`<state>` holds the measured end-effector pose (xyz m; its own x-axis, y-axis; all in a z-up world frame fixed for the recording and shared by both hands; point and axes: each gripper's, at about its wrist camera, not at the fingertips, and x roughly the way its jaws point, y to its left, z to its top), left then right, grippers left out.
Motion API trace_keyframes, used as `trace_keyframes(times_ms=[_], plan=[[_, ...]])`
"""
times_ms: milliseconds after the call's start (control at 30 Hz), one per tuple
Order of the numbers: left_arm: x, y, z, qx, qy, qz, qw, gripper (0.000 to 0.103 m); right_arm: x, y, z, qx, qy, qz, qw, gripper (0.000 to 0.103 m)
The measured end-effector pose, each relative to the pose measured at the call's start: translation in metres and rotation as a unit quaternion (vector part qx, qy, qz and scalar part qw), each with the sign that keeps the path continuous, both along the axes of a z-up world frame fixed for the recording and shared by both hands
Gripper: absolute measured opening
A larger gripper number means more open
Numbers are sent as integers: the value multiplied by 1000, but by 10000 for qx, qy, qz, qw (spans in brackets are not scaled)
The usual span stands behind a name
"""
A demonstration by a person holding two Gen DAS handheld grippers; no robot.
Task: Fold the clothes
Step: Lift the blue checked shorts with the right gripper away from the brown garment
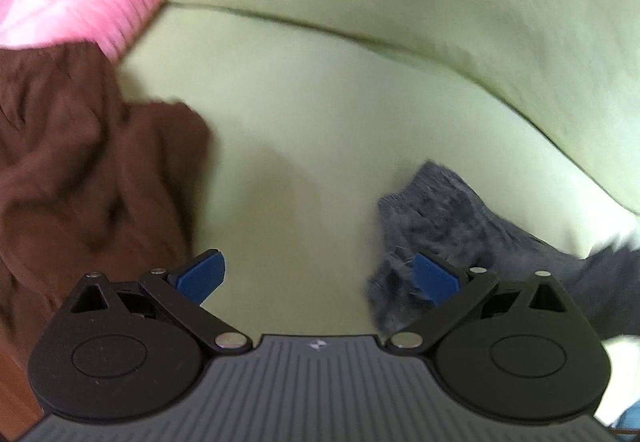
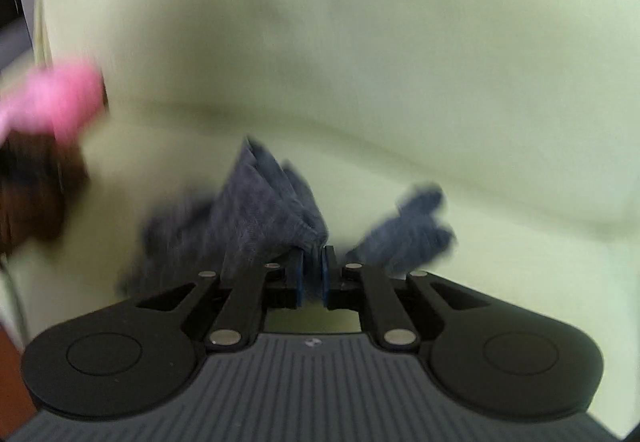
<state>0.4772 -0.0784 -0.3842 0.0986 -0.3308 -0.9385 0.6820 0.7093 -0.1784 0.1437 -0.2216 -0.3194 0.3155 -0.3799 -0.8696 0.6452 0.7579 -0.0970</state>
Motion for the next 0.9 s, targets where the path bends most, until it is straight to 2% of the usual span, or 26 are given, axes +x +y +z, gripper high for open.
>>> trace_keyframes(times_ms=[33,67,133,233,333,367,400,467,500,600,700,733,767,800,833,900], plan=[[-7,-2,-2,65,-26,-9,10000,102,-14,1,-6,33,308,-67,9995,29],[-13,-4,-3,127,-57,-12,9999,102,-22,1,-6,4,405,-74,9992,36],[-32,-4,-3,202,-138,76,9997,102,-27,-5,1,-3,167,106,9998,36],[-44,2,0,249,-197,284,9991,102,-4,-20,7,48,-302,661,9973,36],[-48,24,4,332,-295,667,9968,102,63,-23,-3,19,-628,1760,9824,36],[-46,32,3,379,-338,762,9958,102,94,-15,-8,-21,-789,2215,9720,36],[-43,43,2,438,-382,844,9947,102,112,-9,-12,-31,-871,2445,9657,40],[-34,57,-4,538,-403,976,9930,102,170,21,-32,37,-1023,3109,9449,45],[-28,66,-7,576,-400,1060,9919,102,188,32,-44,17,-987,3252,9405,55],[-5,98,-24,633,-335,1408,9874,102,235,62,-83,-85,-795,3530,9322,66],[10,115,-36,558,-200,1549,9861,102,262,76,-124,-452,-187,3526,9345,66],[12,117,-38,539,-176,1539,9865,102,263,74,-133,-457,-66,3435,9380,65],[13,118,-41,534,-136,1500,9871,102,263,72,-142,-434,31,3325,9421,50],[14,115,-45,548,-100,1437,9881,102,262,69,-150,-410,129,3213,9460,12],[14,112,-48,567,-69,1369,9889,102,261,66,-158,-386,227,3101,9496,7],[11,101,-52,553,8,1166,9916,102,251,38,-144,150,-253,2309,9725,6]])
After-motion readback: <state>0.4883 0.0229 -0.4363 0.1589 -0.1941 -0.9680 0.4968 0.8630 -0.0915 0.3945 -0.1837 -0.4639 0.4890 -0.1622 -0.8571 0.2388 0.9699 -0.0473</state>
